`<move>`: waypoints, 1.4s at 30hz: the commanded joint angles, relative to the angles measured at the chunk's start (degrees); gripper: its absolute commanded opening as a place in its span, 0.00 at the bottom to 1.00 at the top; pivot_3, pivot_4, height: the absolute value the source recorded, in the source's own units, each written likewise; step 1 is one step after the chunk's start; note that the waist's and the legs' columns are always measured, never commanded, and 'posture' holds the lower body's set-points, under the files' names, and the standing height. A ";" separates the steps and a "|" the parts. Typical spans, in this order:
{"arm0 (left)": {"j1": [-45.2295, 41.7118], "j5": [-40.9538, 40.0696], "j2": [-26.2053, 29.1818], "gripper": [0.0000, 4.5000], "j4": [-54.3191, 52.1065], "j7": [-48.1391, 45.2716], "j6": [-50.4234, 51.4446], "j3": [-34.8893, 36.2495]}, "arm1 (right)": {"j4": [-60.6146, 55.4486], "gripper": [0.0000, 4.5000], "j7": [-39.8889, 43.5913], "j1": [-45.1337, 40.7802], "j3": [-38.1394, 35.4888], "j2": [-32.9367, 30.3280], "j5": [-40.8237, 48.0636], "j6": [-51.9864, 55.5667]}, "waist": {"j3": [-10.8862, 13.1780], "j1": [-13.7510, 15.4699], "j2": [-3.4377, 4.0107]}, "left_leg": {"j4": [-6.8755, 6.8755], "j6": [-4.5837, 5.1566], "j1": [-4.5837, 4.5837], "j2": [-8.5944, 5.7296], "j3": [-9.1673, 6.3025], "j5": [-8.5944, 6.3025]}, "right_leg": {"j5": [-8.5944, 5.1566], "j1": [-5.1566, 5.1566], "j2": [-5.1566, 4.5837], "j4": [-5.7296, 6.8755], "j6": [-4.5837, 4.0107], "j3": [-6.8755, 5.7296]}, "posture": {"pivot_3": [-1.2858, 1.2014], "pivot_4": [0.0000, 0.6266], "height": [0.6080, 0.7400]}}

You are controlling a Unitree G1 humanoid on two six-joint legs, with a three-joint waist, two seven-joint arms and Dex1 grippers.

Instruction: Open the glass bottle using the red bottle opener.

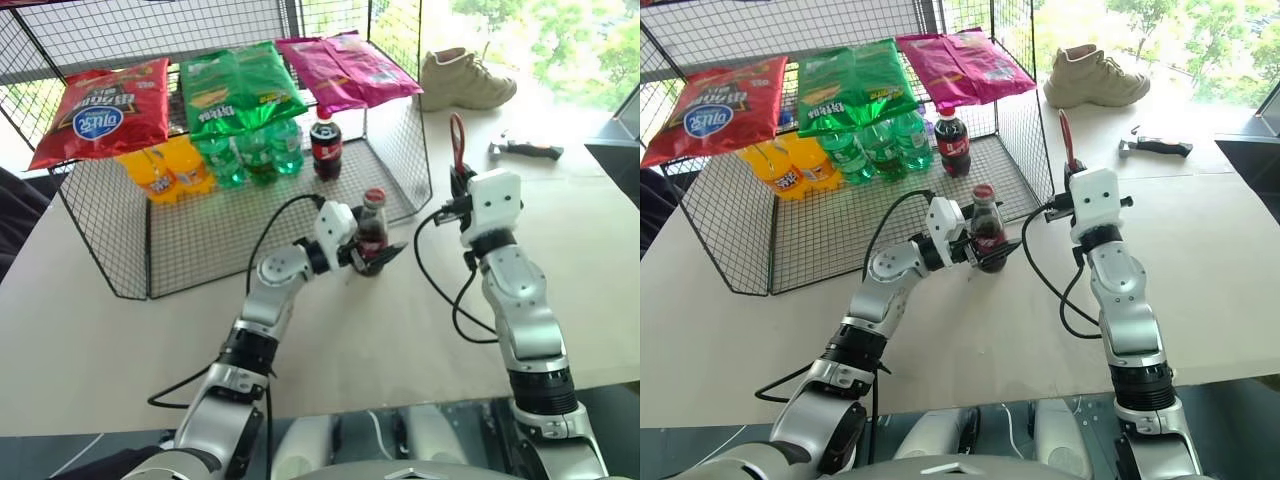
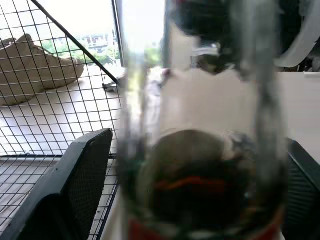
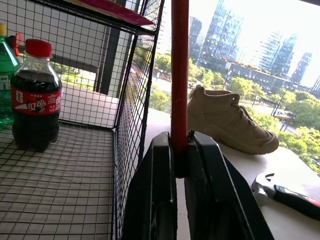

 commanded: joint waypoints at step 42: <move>-2.95 -5.18 1.47 0.99 -8.55 -2.46 8.30 2.01 | 1.02 0.00 -0.50 -2.08 -0.39 1.21 -1.01 -3.06 | 0.00 0.03 -0.01 | 0.05 0.00 0.01 0.00 0.01 0.00 | 0.00 0.00 0.02 0.06 0.00 0.01 | 0.52 0.24 1.00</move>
